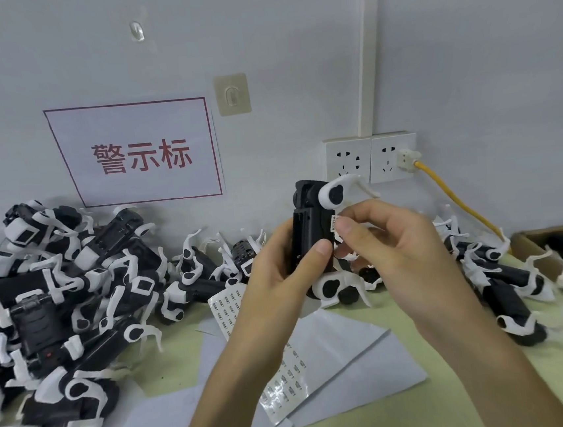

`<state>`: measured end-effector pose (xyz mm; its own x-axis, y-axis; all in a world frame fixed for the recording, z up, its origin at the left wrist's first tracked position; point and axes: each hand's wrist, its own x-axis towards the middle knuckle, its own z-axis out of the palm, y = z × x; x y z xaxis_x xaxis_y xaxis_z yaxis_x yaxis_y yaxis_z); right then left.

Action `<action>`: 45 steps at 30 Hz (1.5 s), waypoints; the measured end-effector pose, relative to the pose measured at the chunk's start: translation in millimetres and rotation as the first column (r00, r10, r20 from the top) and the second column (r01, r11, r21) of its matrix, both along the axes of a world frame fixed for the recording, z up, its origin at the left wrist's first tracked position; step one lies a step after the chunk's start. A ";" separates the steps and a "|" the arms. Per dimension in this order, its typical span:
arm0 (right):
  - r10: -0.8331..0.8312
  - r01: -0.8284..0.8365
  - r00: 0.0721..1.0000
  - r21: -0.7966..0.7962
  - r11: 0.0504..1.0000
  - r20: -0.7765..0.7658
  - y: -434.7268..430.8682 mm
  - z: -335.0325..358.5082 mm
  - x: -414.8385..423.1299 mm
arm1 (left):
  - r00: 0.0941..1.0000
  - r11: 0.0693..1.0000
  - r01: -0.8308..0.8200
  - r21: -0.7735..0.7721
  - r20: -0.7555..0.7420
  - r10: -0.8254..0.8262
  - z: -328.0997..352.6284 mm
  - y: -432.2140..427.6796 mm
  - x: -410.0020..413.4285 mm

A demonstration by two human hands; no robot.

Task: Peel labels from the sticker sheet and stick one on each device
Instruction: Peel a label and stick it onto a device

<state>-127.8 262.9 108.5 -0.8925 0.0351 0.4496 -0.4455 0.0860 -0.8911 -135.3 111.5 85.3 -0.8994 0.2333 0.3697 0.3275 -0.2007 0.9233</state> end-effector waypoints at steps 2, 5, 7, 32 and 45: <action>-0.015 0.015 1.000 -0.011 1.000 0.008 -1.0 -0.1 0.4 | 1.000 1.000 -0.014 -0.006 -0.019 0.014 -0.2 1.2 0.5; -0.039 0.039 0.999 -0.004 0.999 0.017 -2.3 -0.5 0.3 | 0.997 0.999 -0.047 -0.020 -0.059 0.046 -0.6 2.2 0.7; -0.043 0.043 0.999 -0.005 0.999 0.017 -2.6 -1.0 0.8 | 0.994 0.997 -0.069 -0.030 -0.086 0.066 -1.6 3.1 0.7; -0.100 0.101 0.993 0.005 0.995 -0.058 -6.5 -5.2 -1.7 | 0.973 0.984 -0.171 -0.043 -0.162 0.162 -6.2 7.7 2.1; -0.141 0.141 0.985 -0.003 0.990 -0.097 -10.7 -5.2 0.7 | 0.958 0.979 -0.197 -0.049 -0.224 0.181 -4.8 7.6 4.1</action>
